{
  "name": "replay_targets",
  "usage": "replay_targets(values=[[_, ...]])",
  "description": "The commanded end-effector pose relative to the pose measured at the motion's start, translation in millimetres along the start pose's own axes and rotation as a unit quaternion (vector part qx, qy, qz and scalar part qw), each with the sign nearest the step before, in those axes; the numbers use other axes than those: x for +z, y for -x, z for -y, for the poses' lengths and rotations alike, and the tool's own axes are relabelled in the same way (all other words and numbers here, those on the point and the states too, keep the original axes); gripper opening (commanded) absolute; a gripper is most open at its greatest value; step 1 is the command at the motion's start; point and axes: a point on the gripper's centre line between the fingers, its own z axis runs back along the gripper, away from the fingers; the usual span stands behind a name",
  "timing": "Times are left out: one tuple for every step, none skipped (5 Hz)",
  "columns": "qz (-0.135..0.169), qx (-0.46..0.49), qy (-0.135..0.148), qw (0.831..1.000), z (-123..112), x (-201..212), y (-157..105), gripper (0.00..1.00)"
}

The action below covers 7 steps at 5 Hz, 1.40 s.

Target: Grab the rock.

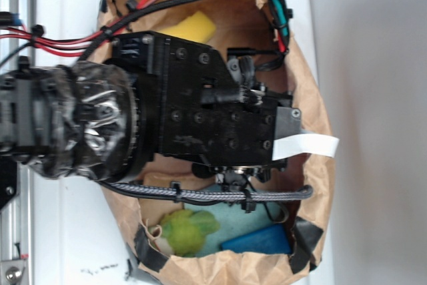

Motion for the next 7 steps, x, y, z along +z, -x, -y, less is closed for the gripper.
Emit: replay_targets(values=[[0.034, 0.005, -0.032, 0.999, -6.4, 1.6, -26.5, 1.0], [0.036, 0.001, -0.038, 0.999, -8.6, -2.8, -24.0, 1.0], [0.035, -0.004, -0.04, 0.999, -9.7, -7.4, -21.5, 1.0], [0.021, -0.006, -0.025, 0.999, -17.1, -13.7, -25.3, 1.0], [0.009, -0.004, -0.016, 1.0, -22.5, -18.0, -29.5, 1.0], [0.009, -0.004, -0.026, 1.0, -22.0, -25.1, -31.1, 1.0], [0.016, 0.005, -0.039, 0.999, -24.1, -29.9, -34.4, 1.0]])
